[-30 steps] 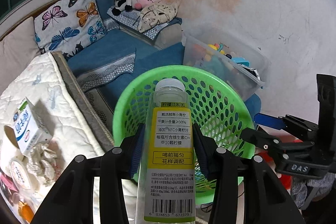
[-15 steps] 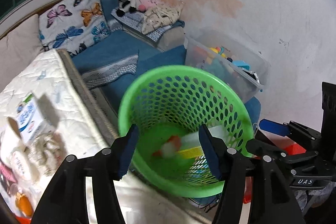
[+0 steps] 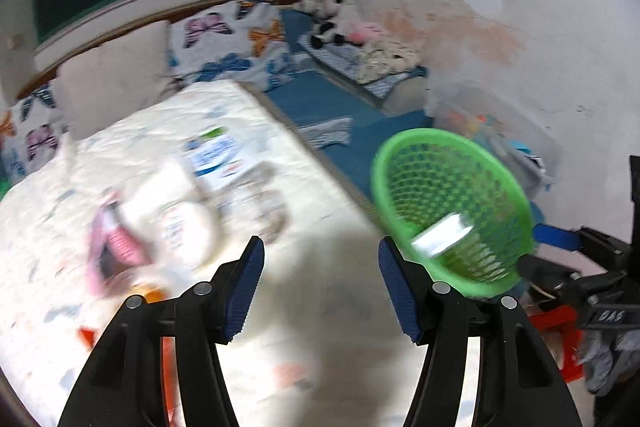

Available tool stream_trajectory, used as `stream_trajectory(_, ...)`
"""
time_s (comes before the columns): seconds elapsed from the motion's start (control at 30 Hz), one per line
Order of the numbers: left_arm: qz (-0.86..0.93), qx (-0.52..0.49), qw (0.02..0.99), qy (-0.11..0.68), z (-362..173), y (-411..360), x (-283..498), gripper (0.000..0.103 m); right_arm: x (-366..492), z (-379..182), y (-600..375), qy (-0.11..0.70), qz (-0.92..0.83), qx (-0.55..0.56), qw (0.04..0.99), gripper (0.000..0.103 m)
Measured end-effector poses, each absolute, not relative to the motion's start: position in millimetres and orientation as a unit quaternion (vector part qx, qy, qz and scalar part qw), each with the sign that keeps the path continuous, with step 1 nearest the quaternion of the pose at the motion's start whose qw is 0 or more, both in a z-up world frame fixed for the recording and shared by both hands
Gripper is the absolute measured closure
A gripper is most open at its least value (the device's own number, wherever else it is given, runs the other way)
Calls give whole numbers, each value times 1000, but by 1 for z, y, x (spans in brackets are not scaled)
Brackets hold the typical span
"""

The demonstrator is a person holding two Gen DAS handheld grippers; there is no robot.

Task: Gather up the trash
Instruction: 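Move both grippers back over the trash on the bed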

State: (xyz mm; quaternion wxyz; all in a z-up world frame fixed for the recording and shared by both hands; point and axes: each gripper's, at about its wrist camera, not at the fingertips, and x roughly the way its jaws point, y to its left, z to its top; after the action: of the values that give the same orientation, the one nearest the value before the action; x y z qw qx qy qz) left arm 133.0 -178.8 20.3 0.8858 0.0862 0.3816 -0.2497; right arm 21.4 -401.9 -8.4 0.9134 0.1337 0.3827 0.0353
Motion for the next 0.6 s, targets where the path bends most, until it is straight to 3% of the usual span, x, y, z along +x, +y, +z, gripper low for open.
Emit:
stream_trajectory(0.07, -229, 82, 891, 383, 18, -154, 131, 39, 23, -7, -388, 385, 47, 125, 913, 23)
stream_trajectory(0.2, -202, 70, 897, 386, 16, -112, 128, 39, 27, -6, -364, 385, 67, 115, 913, 23)
stream_trajectory(0.6, -160, 43, 900, 404, -5, -29, 113, 24, 54, -12, -293, 403, 155, 32, 902, 21)
